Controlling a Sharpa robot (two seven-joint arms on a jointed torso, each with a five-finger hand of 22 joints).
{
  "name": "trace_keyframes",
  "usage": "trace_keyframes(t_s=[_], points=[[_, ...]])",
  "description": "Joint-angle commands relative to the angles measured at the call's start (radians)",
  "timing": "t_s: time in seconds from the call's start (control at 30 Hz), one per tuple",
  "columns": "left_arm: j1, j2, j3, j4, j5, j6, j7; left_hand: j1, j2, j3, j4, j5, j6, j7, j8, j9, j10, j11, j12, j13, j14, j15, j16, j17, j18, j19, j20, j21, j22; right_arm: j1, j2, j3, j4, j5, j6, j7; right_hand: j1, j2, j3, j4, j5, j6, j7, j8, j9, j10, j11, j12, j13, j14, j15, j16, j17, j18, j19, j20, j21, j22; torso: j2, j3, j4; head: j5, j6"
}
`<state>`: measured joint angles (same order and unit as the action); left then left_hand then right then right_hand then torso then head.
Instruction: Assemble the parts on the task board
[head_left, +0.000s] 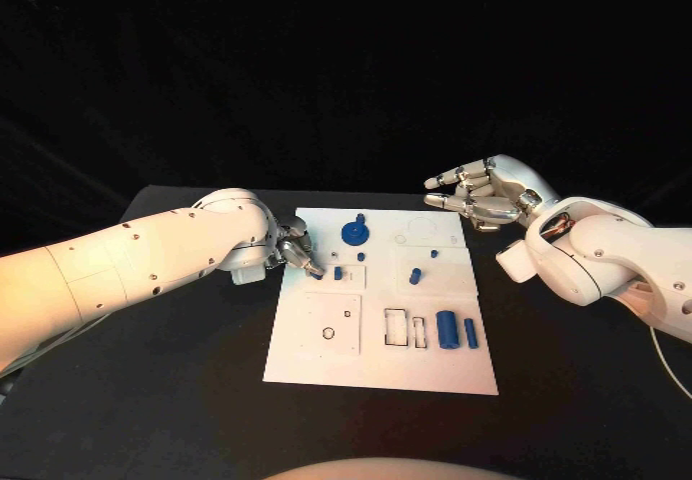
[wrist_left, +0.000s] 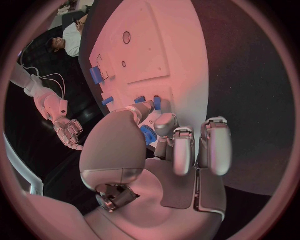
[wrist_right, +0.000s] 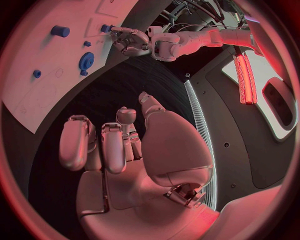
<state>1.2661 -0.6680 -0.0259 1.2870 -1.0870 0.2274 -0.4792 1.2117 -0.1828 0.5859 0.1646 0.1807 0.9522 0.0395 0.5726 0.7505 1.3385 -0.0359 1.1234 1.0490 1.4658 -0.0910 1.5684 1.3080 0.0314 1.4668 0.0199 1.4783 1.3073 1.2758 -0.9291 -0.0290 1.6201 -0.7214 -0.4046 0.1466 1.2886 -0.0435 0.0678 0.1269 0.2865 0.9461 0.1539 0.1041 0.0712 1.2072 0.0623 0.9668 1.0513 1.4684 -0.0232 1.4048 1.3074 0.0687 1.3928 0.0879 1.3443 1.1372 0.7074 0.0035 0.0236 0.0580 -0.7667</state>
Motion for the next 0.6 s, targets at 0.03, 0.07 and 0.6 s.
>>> trace_keyframes(t_s=[0.03, 0.07, 0.6], points=[[-0.002, 0.005, -0.002, -0.001, -0.013, 0.038, -0.004, 0.005, 0.006, 0.149, -0.143, 0.003, 0.003, -0.005, 0.005, 0.000, 0.006, -0.003, 0.005, 0.000, 0.105, -0.002, 0.002, 0.263, -0.004, 0.056, -0.004, 0.005, 0.173, -0.001, 0.000, 0.000, -0.001, -0.001, 0.011, 0.007, -0.001, 0.007, -0.003, 0.000, 0.004, -0.007, -0.002, 0.005, 0.000, -0.006, 0.001, 0.004, 0.001, 0.047, 0.007, -0.004, 0.030, 0.018, -0.009, -0.001, -0.005, -0.001, 0.000, -0.0002, 0.0005, 0.000, 0.000], [-0.002, 0.006, -0.003, -0.001, -0.014, 0.038, -0.006, 0.005, 0.006, 0.149, -0.143, 0.003, 0.003, -0.005, 0.005, 0.000, 0.006, -0.003, 0.005, 0.000, 0.105, -0.002, 0.002, 0.263, -0.004, 0.056, -0.004, 0.005, 0.173, -0.001, 0.000, 0.000, -0.002, -0.001, 0.011, 0.007, -0.001, 0.007, -0.003, 0.000, 0.004, -0.007, -0.002, 0.005, 0.000, -0.006, 0.001, 0.004, 0.001, 0.047, 0.007, -0.004, 0.030, 0.018, -0.009, -0.001, -0.005, -0.001, 0.000, -0.0002, 0.0003, 0.000, 0.000], [-0.002, 0.036, -0.015, -0.024, -0.003, 0.055, -0.049, -0.074, 0.011, 0.124, -0.121, 0.071, 0.037, -0.022, 0.017, 0.001, 0.038, -0.013, 0.032, 0.029, 0.105, -0.010, 0.002, 0.263, -0.008, 0.064, -0.010, 0.016, 0.186, -0.001, 0.000, 0.000, 0.002, -0.001, 0.011, 0.007, -0.001, 0.007, -0.003, 0.000, 0.004, -0.007, -0.002, 0.005, 0.000, -0.006, 0.001, 0.004, 0.001, 0.047, 0.007, -0.004, 0.030, 0.018, -0.009, -0.001, -0.005, -0.001, 0.000, 0.0005, -0.0001, -0.003, -0.007]])
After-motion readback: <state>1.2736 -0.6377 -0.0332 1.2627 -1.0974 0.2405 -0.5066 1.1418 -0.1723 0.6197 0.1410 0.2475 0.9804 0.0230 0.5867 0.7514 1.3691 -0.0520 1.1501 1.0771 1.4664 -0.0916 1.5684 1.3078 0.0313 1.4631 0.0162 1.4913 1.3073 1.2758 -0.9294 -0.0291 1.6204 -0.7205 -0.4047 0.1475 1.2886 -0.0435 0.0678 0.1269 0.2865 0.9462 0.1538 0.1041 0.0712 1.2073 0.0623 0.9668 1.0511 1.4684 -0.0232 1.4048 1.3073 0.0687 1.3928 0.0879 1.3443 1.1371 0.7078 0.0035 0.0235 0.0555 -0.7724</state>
